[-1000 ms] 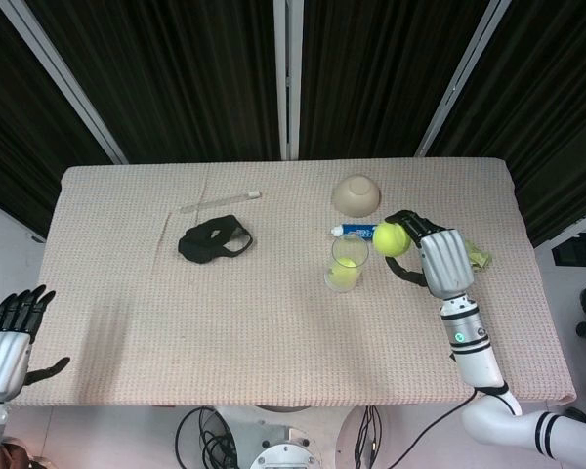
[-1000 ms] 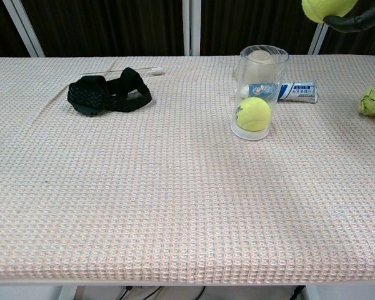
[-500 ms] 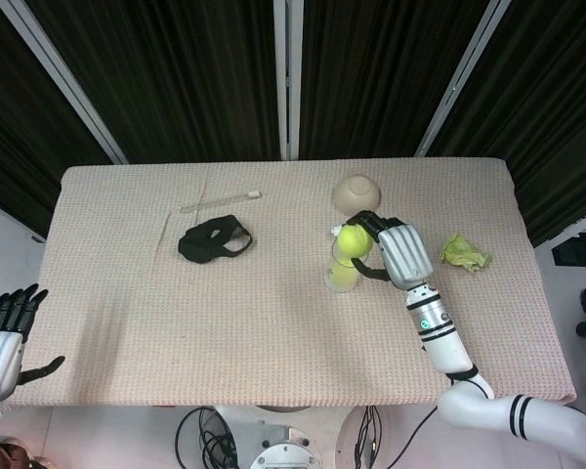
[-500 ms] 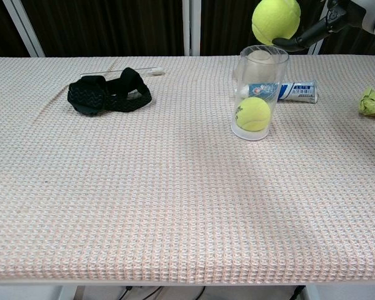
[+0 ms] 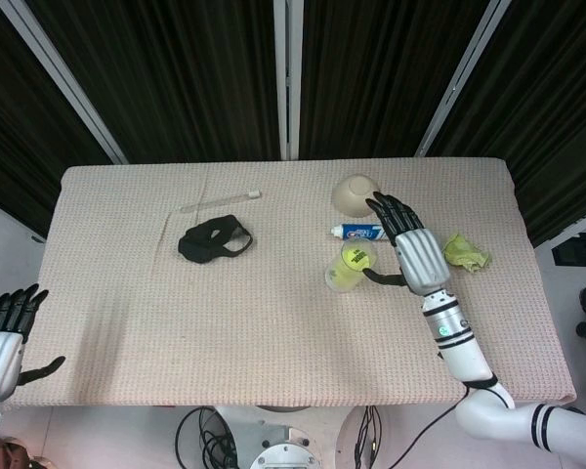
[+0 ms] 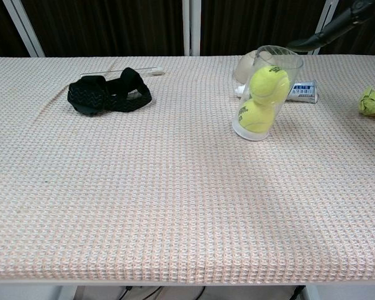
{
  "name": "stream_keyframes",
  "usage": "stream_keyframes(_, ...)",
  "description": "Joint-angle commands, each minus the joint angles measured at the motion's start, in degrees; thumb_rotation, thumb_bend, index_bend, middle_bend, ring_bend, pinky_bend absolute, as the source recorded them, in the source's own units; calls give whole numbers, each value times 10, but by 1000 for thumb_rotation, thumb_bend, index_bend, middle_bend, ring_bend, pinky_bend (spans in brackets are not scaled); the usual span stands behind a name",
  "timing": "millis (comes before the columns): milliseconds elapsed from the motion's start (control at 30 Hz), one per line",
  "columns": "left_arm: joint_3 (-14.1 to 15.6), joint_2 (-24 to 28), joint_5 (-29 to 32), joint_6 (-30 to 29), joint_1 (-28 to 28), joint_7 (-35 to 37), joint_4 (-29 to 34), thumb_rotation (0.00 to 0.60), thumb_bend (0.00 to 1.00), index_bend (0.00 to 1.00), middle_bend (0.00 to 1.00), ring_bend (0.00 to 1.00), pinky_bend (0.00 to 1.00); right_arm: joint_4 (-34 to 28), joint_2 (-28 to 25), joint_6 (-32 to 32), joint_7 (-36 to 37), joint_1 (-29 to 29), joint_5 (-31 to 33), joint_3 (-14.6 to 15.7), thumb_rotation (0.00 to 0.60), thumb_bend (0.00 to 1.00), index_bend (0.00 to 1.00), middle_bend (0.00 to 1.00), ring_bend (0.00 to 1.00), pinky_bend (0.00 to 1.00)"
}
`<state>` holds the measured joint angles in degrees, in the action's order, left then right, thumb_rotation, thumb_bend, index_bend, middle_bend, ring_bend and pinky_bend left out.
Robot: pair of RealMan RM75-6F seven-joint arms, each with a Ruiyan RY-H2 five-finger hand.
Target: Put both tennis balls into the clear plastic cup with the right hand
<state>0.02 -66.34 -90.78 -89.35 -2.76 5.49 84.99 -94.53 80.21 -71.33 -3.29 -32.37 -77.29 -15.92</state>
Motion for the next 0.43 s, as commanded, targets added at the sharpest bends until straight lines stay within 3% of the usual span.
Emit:
stream_keyframes(33,0,0,-1,0,0,-1,1,600,67,70,0,0,0,18,-26,-89,-12,64,-57,45,600,70,0,0,0,63)
stream_keyframes(200,0,0,-6,-2,-2,-4,3,600,68,70,0,0,0,88,-37,-166,-65,154,-67,109,600,77,0,0,0,0)
stream_keyframes(300,-2,-1,-6,-2,-3,-9,2,600,68,69,0,0,0,125,-46,-180,-25,202,-52,137,600,78,0,0,0,0)
stream_keyframes(433,-5,0,-4,-2,-5,-11,3,600,68,68,0,0,0,153,-54,-185,10,242,-27,149,600,79,0,0,0,0)
